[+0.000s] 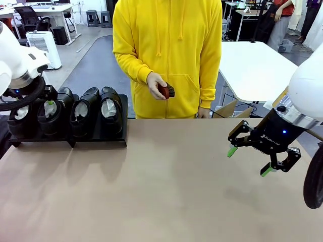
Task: Organize the shoes by placing them on the stand.
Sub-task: Place the Shoe from the middle of the table onto the Shoes Stand.
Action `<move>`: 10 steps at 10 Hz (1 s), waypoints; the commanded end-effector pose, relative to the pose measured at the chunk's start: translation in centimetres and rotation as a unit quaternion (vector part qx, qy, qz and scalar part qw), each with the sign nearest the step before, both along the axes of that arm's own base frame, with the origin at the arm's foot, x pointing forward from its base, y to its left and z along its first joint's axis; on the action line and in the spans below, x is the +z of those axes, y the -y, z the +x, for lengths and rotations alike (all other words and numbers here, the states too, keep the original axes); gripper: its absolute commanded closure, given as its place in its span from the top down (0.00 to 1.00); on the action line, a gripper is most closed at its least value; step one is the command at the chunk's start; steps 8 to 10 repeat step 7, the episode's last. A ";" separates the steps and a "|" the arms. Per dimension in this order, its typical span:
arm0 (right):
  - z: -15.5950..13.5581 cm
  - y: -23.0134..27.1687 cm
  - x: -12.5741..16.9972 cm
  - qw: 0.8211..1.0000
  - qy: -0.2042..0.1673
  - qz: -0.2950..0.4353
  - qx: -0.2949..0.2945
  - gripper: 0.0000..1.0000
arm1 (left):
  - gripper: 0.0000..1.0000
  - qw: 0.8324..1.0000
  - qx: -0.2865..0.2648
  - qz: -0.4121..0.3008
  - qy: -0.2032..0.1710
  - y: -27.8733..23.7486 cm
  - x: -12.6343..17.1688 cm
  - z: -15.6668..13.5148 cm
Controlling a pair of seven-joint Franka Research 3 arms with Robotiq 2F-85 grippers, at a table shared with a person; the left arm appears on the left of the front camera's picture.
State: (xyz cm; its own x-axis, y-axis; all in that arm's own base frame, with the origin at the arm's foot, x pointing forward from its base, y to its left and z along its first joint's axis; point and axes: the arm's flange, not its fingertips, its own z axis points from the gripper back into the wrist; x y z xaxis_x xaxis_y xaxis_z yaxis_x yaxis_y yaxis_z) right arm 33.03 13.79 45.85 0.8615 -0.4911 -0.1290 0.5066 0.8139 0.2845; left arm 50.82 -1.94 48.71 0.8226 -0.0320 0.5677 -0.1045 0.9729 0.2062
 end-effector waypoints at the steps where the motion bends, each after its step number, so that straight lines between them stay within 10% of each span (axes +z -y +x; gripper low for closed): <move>1: 0.2 0.2 0.3 1.000 0.002 -0.001 0.008 1.00 | 1.00 1.000 0.001 0.005 0.004 0.0 0.0 0.1; 10: 0.2 0.2 0.3 1.000 0.002 -0.001 0.008 1.00 | 1.00 1.000 0.001 0.005 0.004 0.0 0.0 0.1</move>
